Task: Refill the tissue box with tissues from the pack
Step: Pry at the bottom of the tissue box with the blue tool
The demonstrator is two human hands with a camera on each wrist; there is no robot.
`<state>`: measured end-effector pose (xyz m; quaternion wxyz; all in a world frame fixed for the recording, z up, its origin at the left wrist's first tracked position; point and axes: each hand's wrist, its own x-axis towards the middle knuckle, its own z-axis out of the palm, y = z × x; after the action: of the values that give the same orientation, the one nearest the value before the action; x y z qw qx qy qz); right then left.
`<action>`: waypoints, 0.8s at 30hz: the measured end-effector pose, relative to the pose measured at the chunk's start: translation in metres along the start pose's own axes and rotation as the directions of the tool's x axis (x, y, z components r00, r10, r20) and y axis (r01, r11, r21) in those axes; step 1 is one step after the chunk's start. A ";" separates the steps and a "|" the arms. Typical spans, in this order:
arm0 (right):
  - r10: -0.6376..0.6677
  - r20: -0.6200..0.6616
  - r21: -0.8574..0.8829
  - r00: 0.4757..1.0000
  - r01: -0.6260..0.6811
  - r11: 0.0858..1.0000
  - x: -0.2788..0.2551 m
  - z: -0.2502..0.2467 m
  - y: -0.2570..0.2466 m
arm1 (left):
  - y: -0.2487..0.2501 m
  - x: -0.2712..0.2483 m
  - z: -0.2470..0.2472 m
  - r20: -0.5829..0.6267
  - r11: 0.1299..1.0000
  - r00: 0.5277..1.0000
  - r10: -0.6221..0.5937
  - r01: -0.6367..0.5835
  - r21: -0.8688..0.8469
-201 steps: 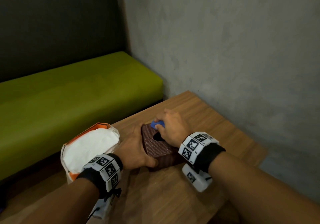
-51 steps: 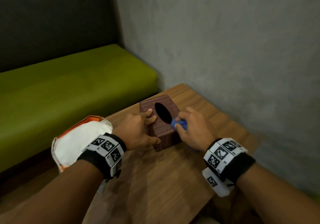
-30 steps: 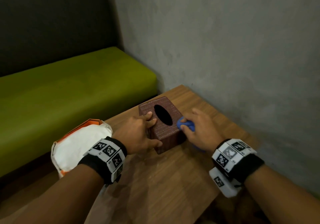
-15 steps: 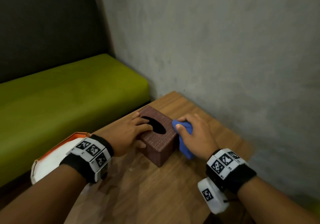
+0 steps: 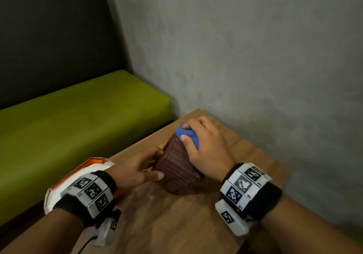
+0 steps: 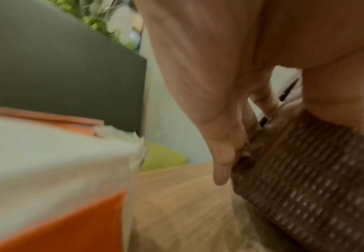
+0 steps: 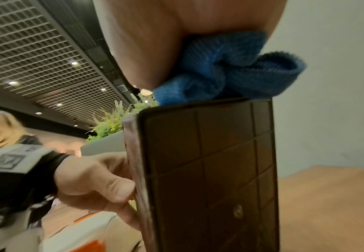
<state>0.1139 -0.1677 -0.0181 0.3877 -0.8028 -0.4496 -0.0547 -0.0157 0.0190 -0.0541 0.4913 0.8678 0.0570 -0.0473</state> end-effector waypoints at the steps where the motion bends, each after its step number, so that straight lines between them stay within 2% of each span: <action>1: -0.006 0.013 -0.008 1.000 0.006 1.000 0.004 0.003 -0.004 | 0.002 0.001 0.000 -0.004 1.000 1.000 -0.002 0.002 0.003; 4: -0.052 0.029 -0.031 0.998 0.053 0.998 0.012 0.009 -0.014 | 0.000 0.004 0.001 -0.052 1.000 0.999 0.016 -0.017 -0.019; 8: -0.281 0.207 0.009 0.937 0.285 0.958 -0.006 0.008 -0.030 | -0.013 -0.004 -0.001 -0.070 0.999 0.997 -0.030 0.031 0.017; 10: -0.231 0.210 0.034 0.950 0.229 0.973 0.003 0.009 -0.023 | -0.010 -0.005 -0.002 -0.035 0.998 0.999 -0.030 0.032 0.054; 13: -0.017 0.104 -0.064 0.994 0.024 0.998 0.036 0.010 -0.005 | -0.006 -0.002 -0.004 -0.010 0.997 1.000 -0.022 0.023 0.071; 14: -0.001 0.094 -0.097 0.996 0.010 0.995 0.041 0.012 -0.003 | -0.006 -0.001 -0.004 -0.010 0.997 1.000 -0.013 0.014 0.074; 16: -0.097 0.113 -0.079 0.989 0.107 0.991 0.034 0.015 -0.011 | -0.007 -0.003 -0.004 -0.024 0.996 1.000 -0.007 0.009 0.092; 18: -0.228 0.197 0.002 0.953 0.233 0.973 0.016 0.015 -0.024 | -0.009 -0.007 -0.003 -0.046 0.996 0.999 -0.020 0.024 0.087; 20: -0.267 0.258 0.052 0.929 0.263 0.963 0.013 0.014 -0.025 | -0.010 -0.009 -0.001 -0.053 0.997 0.998 -0.032 0.035 0.064; 22: -0.192 0.202 0.012 0.960 0.193 0.981 0.029 0.017 -0.017 | -0.010 -0.009 0.001 -0.042 0.998 0.999 -0.022 0.024 0.053; 24: -0.042 0.144 -0.126 0.989 0.060 0.990 0.049 0.017 -0.008 | -0.007 -0.008 0.005 -0.024 0.998 1.000 -0.012 0.013 0.065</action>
<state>0.1321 -0.1205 -0.0037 0.3005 -0.8164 -0.4919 -0.0367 -0.0245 0.0181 -0.0614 0.4619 0.8834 0.0668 -0.0420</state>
